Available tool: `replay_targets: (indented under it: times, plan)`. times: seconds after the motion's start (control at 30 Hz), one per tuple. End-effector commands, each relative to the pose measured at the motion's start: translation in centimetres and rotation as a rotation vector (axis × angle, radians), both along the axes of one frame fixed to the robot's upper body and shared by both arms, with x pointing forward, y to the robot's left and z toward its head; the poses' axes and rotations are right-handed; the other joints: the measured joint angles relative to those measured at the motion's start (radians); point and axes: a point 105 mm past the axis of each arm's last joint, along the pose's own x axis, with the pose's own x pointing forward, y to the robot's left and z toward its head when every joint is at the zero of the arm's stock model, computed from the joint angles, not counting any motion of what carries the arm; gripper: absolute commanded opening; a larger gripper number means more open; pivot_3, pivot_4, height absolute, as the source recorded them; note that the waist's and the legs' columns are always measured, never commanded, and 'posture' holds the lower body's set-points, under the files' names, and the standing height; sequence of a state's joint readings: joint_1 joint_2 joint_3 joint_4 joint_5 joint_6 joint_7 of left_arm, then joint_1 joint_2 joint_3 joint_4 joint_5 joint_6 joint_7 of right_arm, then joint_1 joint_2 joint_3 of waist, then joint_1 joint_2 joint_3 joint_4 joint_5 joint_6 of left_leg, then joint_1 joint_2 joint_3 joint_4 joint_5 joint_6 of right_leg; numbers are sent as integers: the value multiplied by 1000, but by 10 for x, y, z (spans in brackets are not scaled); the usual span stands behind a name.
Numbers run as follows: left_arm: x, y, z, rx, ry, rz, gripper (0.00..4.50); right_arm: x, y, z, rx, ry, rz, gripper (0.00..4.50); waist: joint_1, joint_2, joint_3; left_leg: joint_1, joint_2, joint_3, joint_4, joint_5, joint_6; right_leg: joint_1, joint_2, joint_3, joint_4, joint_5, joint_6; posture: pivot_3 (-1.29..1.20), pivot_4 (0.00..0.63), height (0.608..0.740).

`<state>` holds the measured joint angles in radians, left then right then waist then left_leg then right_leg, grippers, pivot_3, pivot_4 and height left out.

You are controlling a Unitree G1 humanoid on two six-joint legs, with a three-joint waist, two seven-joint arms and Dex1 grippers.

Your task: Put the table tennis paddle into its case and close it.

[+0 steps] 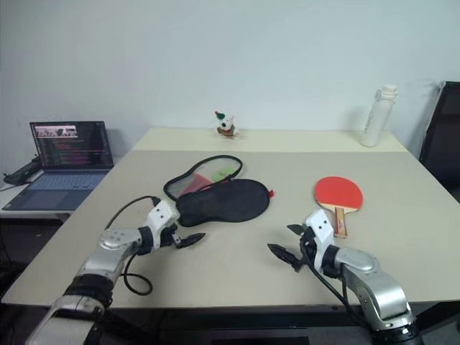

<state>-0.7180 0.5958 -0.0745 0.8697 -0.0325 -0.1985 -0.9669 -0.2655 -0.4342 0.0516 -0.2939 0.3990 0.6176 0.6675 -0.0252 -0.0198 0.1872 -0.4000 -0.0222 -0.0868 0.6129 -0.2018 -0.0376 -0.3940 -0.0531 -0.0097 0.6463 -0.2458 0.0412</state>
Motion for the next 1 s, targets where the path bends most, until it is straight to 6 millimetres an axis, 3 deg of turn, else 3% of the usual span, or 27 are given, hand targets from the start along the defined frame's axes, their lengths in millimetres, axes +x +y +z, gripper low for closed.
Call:
replay_targets:
  times: [0.03,0.37,0.57,0.73,1.0]
  plan:
    - [5,5,0,58,15,-10,4477,2,5,21,22,-76,12,4500,-1,0,0,0,0,0,0,0,0,0,0,0,0,0,0,0,150,740]
    - [1,22,-16,126,89,13,4477,2,-5,25,28,-89,-26,4500,-3,0,0,4,1,0,0,0,0,3,0,0,2,0,0,0,150,740]
    - [-3,22,-22,148,123,-19,4477,-11,8,35,62,-94,74,4500,-7,0,-1,6,2,0,0,0,0,4,1,0,2,0,0,0,150,740]
    - [-7,24,-27,140,177,-22,4477,-17,26,62,114,-146,172,4500,-9,0,-1,6,2,1,0,0,0,4,1,0,2,0,0,0,150,740]
    - [-15,24,-37,115,261,-39,4477,-15,33,75,76,-185,239,4500,-10,0,-1,5,1,1,-1,0,0,4,1,0,1,-1,1,0,150,740]
